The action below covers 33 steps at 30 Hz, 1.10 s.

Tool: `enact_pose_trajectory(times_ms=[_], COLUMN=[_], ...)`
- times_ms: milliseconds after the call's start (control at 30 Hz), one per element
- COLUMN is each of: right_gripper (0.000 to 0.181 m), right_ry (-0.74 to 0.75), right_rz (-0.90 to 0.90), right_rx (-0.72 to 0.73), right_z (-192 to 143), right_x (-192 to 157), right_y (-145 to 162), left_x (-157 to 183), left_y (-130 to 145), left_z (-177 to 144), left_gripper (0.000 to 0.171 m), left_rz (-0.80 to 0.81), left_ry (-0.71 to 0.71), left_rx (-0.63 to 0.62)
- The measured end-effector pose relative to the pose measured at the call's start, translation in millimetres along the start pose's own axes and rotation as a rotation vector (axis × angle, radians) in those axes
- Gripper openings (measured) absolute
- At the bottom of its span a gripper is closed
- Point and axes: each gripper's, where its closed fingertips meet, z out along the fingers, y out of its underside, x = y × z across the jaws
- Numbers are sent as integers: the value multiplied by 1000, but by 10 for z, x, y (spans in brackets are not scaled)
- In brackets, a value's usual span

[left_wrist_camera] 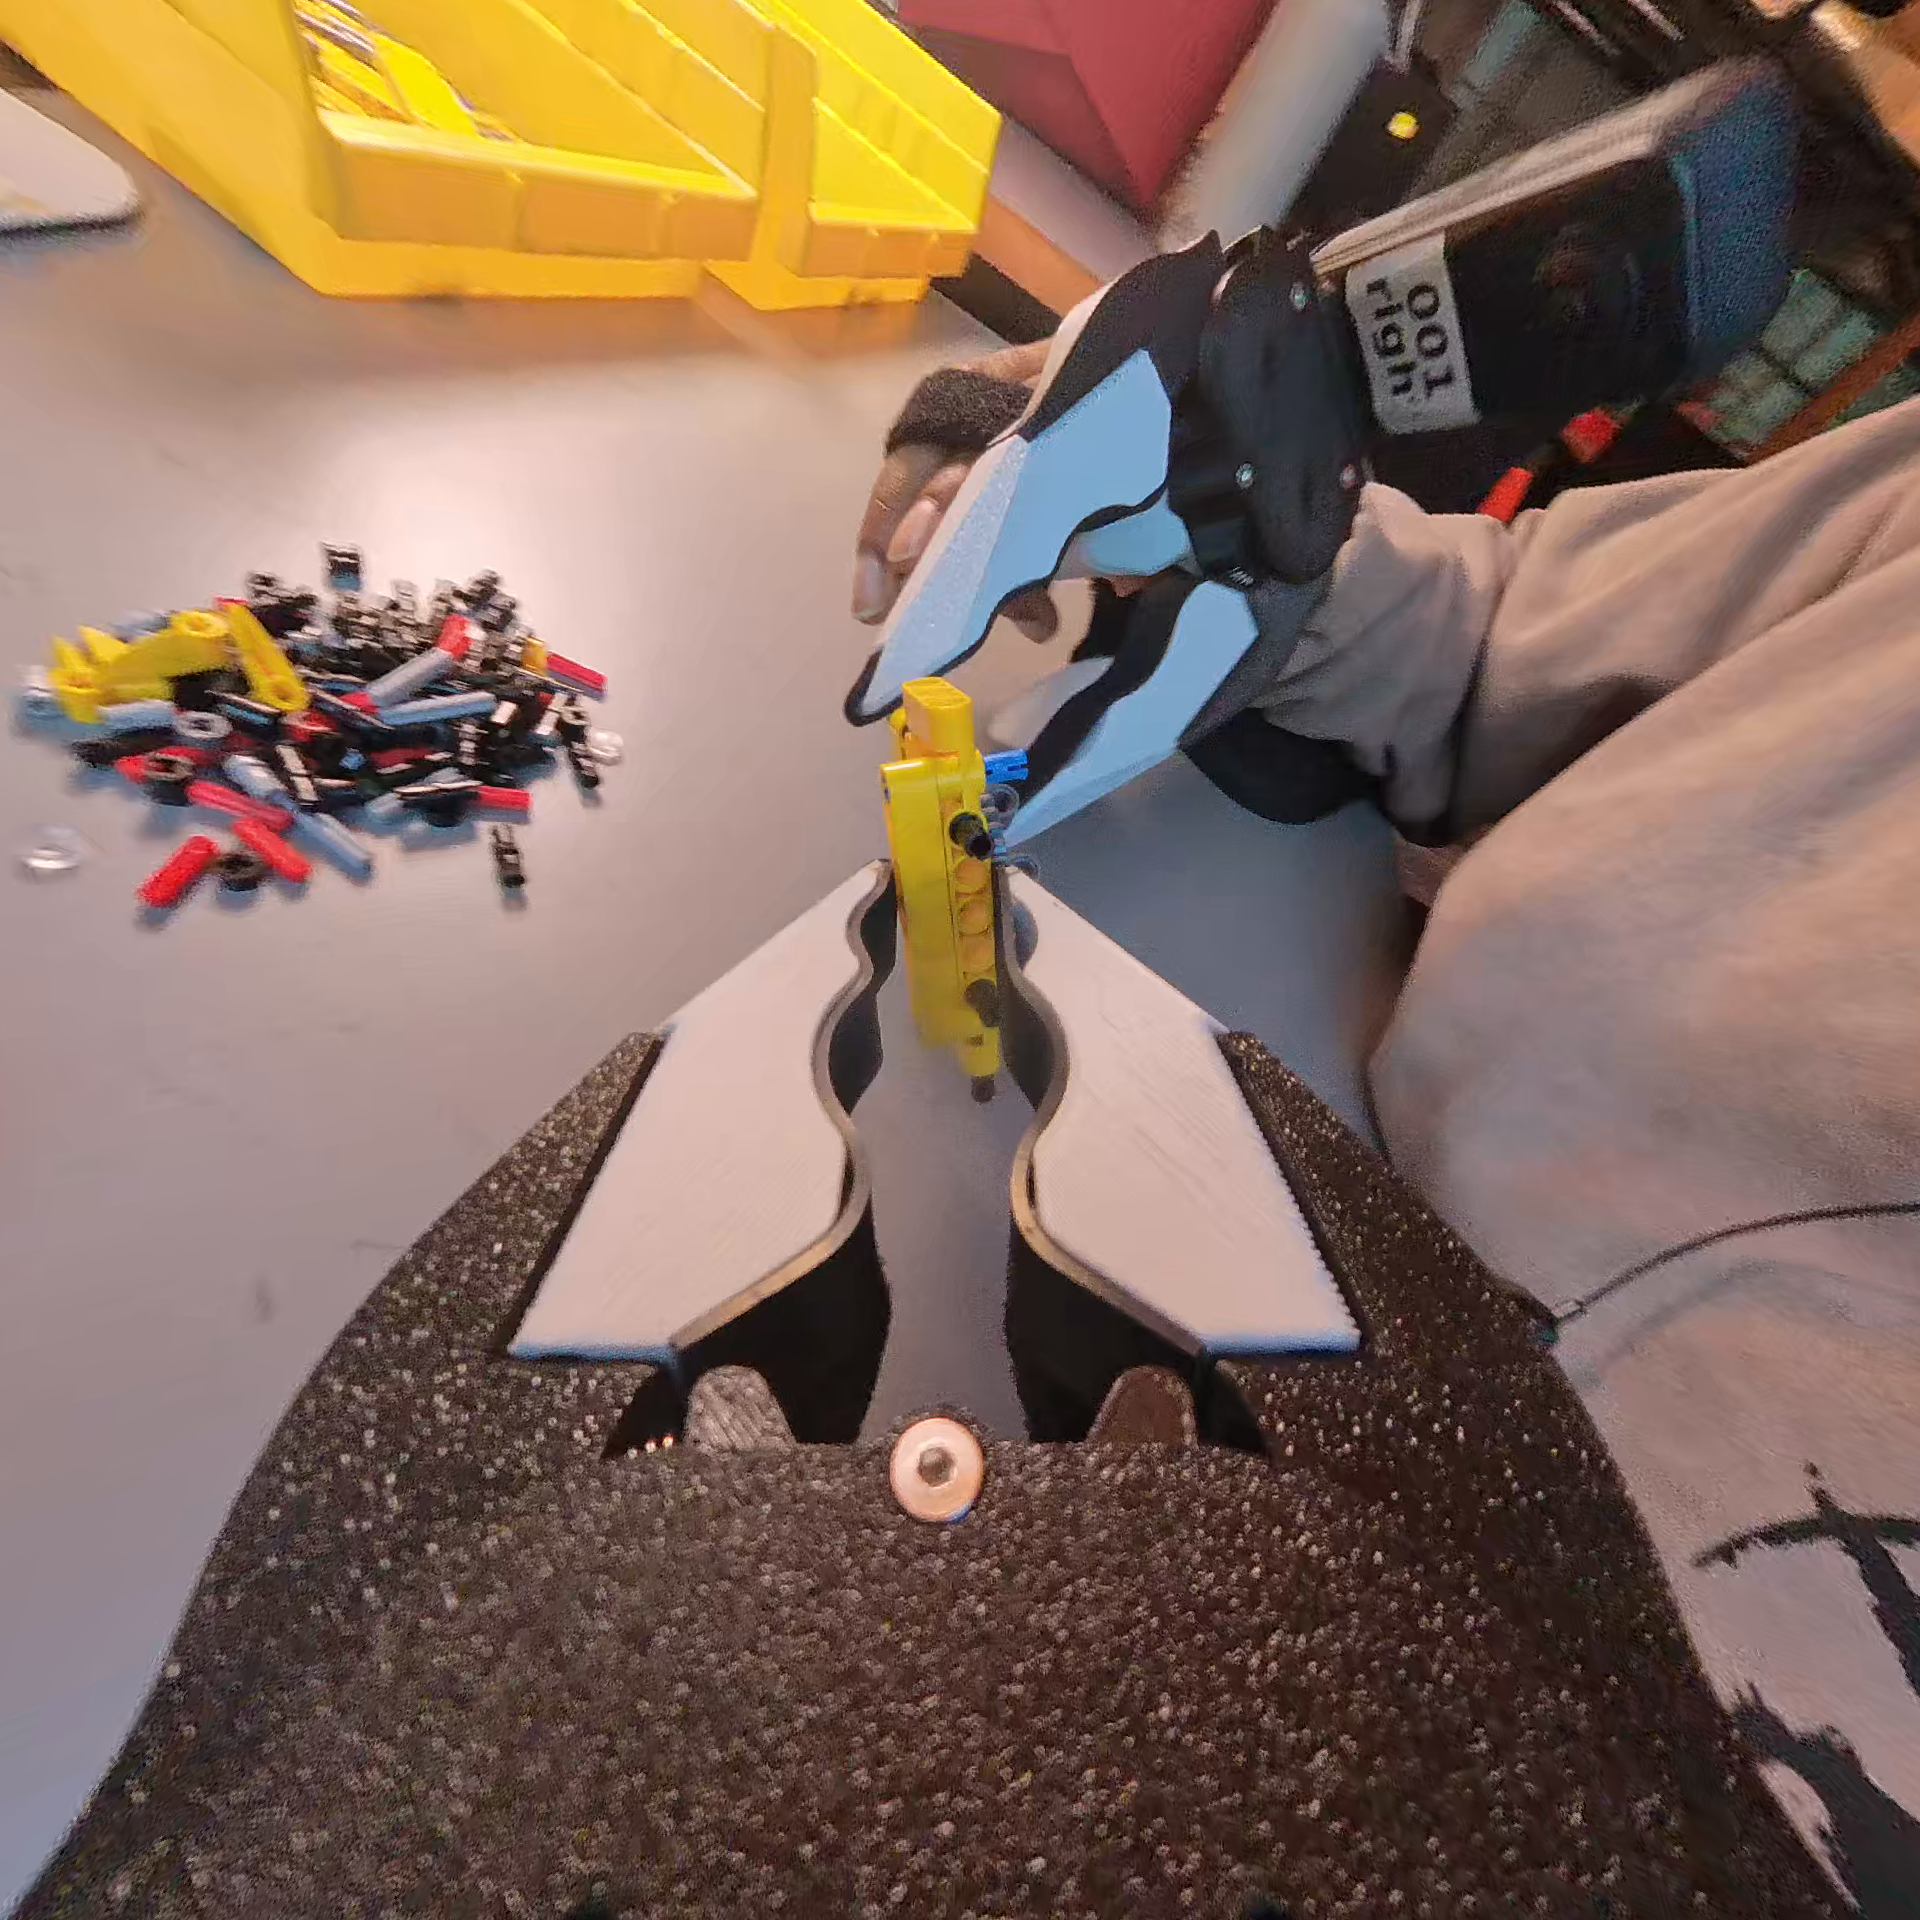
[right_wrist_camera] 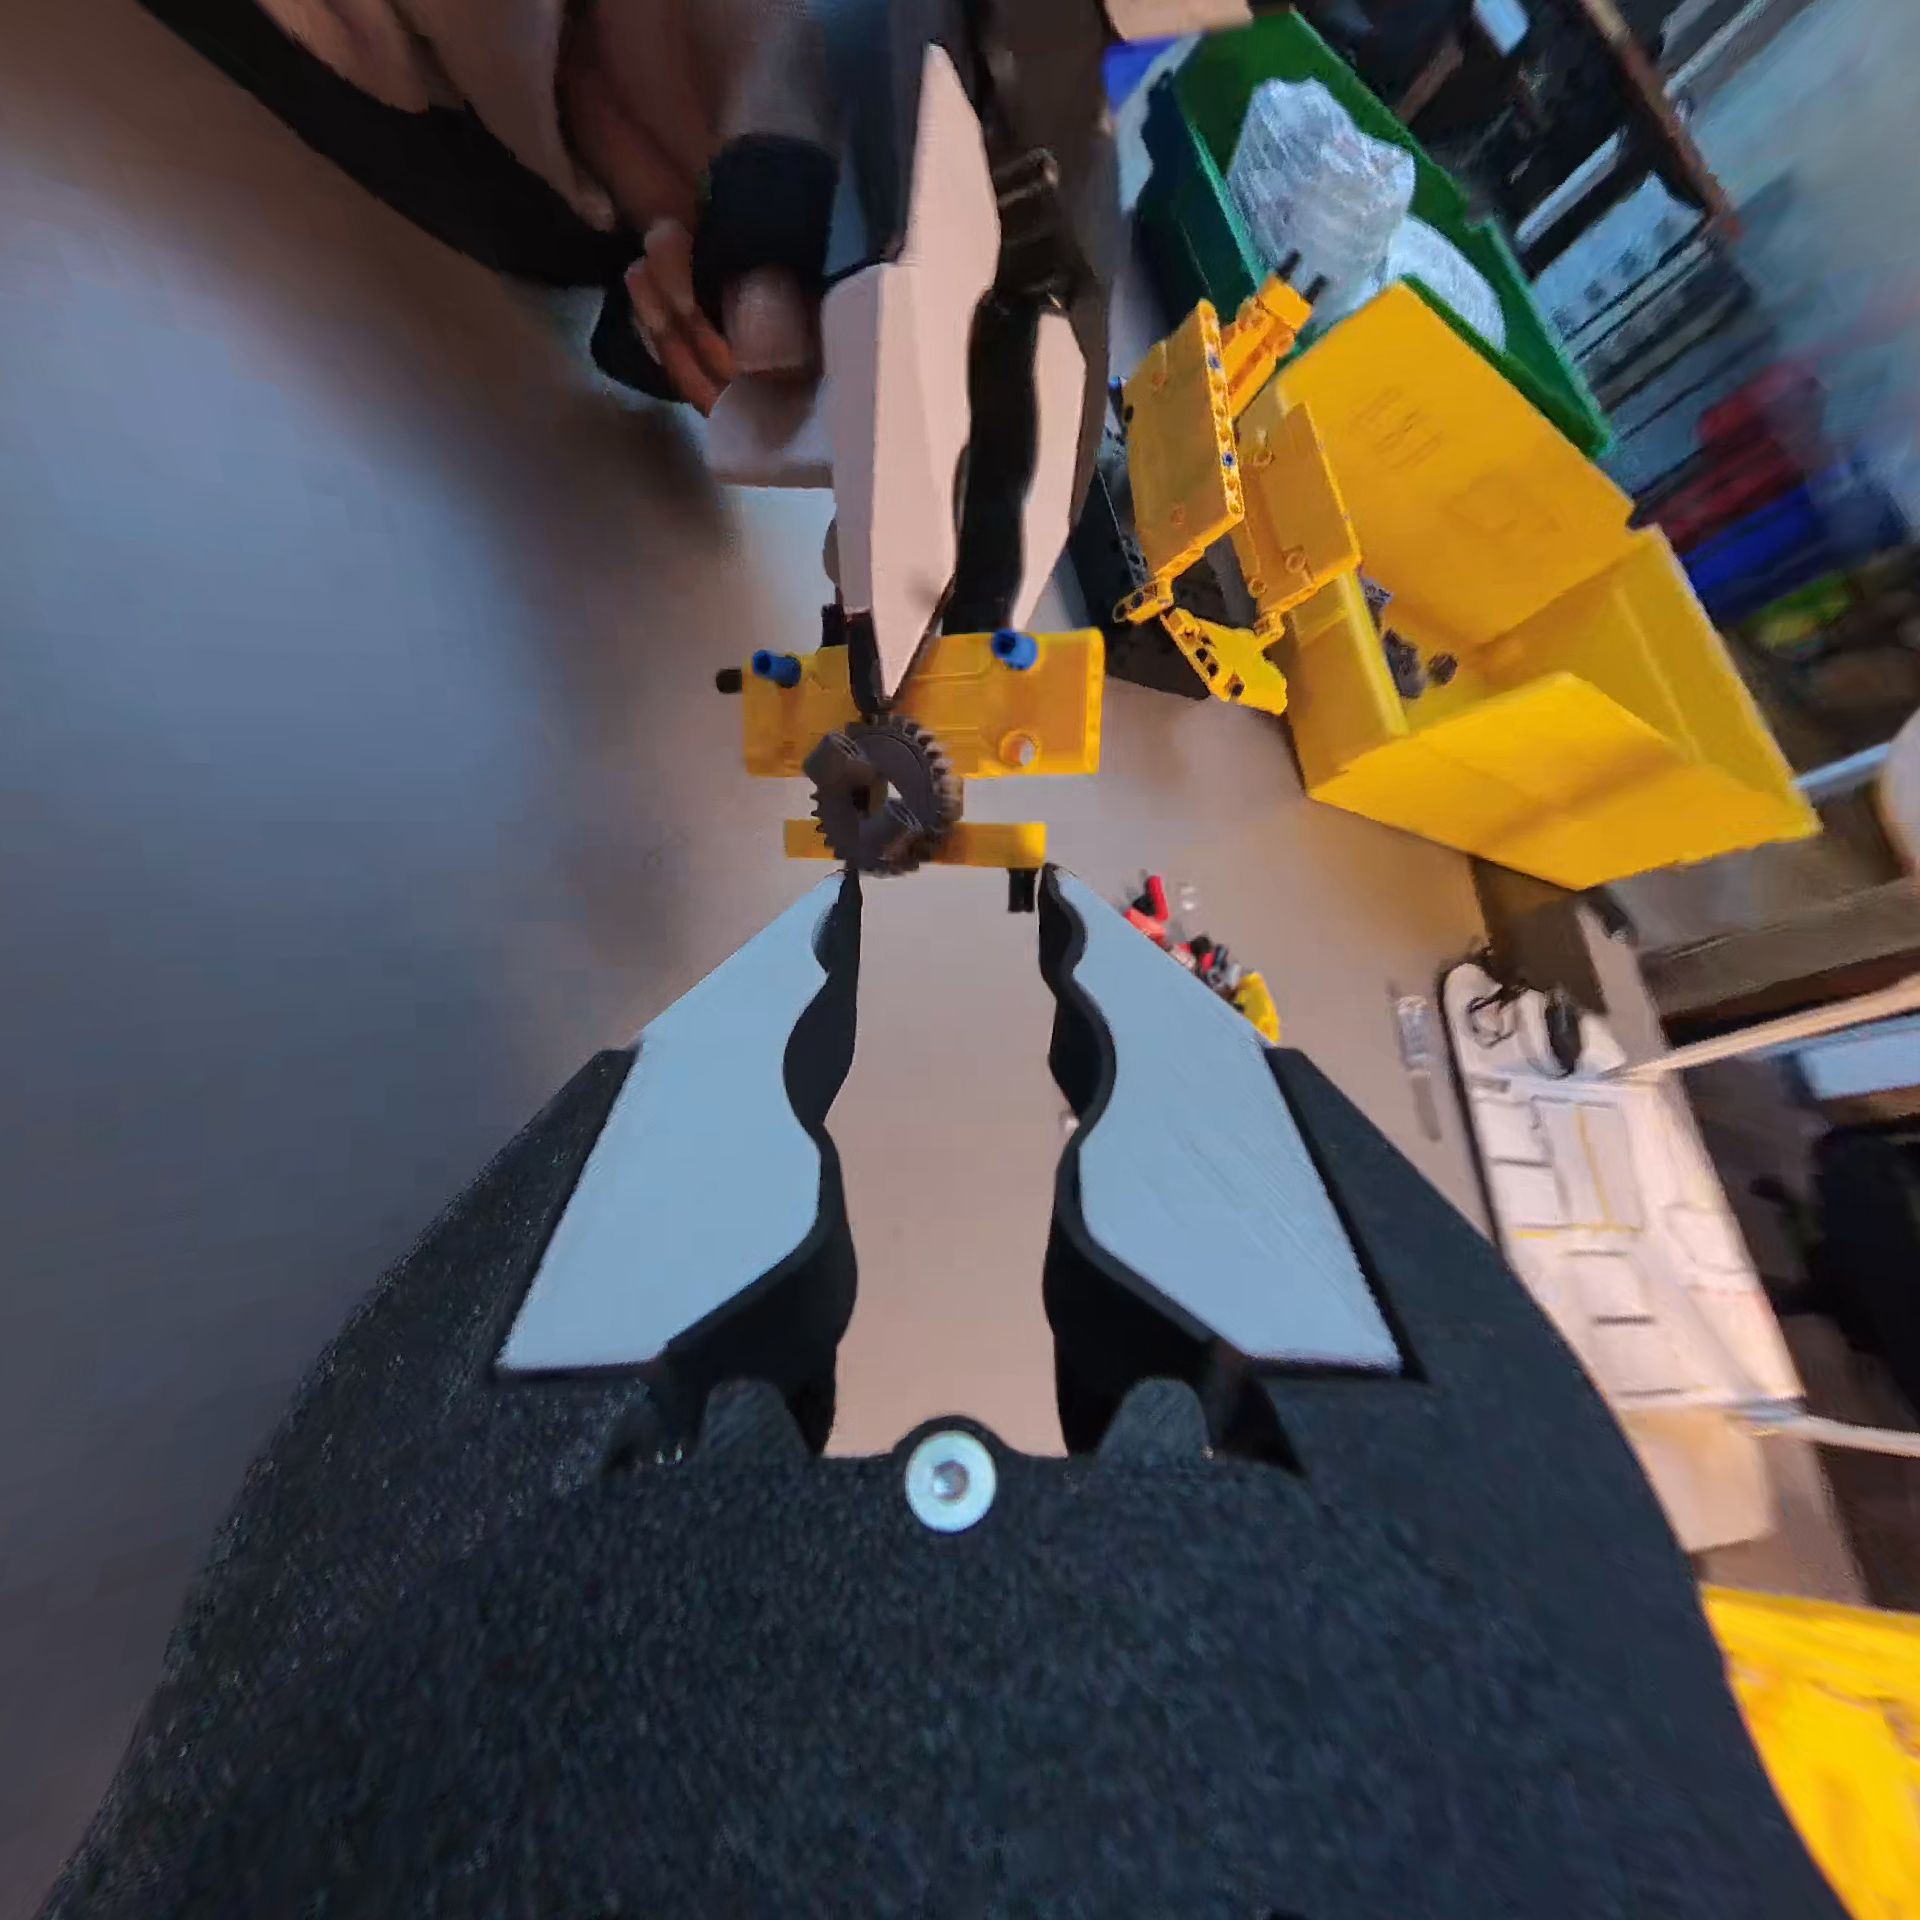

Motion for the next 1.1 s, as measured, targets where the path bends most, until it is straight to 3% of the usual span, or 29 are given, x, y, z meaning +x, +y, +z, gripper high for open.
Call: enact_pose_trajectory(times_ms=[100, 267, 433, 733, 1100], right_gripper=[43, 19, 16, 4, 3], right_ry=[-36, -36, -117, -100, -106], right_rz=[258, 559, 849, 963, 848], right_rx=[79, 93, 171, 197, 235], right_z=[-101, 11, 125, 185, 217], right_x=[155, 183, 177, 222, 169], right_y=[-98, -250, -297, -242, -302], left_x=[-154, -312, -355, -418, -329], left_y=[-41, -96, -103, -145, -184], left_z=[-51, -77, -80, -150, -148], left_gripper=[16, 16, 16, 16, 17], left_rz=[43, 223, 485, 884, 903], left_ry=[-128, -356, -543, -796, -733], left_rx=[8, -26, -103, -234, -194])
